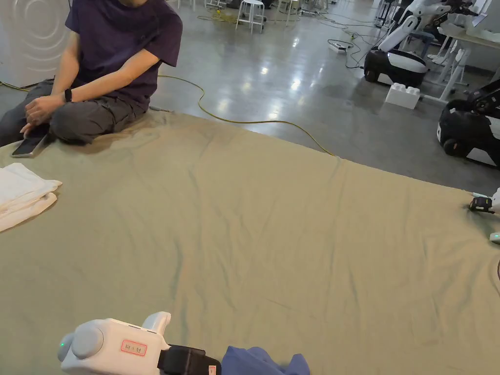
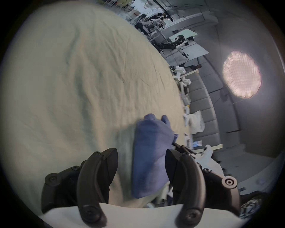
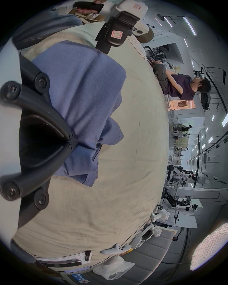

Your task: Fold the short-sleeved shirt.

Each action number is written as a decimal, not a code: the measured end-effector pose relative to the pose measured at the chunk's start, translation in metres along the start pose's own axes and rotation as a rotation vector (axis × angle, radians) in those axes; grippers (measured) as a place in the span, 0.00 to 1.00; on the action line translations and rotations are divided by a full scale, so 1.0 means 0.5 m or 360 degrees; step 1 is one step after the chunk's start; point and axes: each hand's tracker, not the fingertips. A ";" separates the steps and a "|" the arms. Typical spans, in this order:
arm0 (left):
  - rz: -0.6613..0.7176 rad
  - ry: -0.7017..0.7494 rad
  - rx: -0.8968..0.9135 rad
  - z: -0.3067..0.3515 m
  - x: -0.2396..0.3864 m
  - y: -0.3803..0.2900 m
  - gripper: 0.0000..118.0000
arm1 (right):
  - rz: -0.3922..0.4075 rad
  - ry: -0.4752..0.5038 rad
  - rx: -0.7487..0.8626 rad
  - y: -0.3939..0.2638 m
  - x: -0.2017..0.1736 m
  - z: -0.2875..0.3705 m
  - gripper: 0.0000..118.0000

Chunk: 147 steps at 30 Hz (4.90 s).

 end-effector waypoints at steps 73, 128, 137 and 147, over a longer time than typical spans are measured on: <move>0.0028 0.0892 0.0257 0.635 -0.159 0.193 0.20 | -0.0048 -0.0239 0.0535 0.258 0.190 0.135 0.00; -0.1047 0.1138 0.1503 0.030 0.410 0.053 0.03 | -0.0109 -0.0306 0.0826 0.336 0.155 0.132 0.00; -0.1073 0.1118 0.1493 0.021 0.413 0.041 0.02 | -0.0102 -0.0308 0.0859 0.333 0.146 0.132 0.00; -0.1108 0.1143 0.1484 0.020 0.419 0.036 0.14 | -0.0063 -0.0335 0.0855 0.335 0.136 0.138 0.26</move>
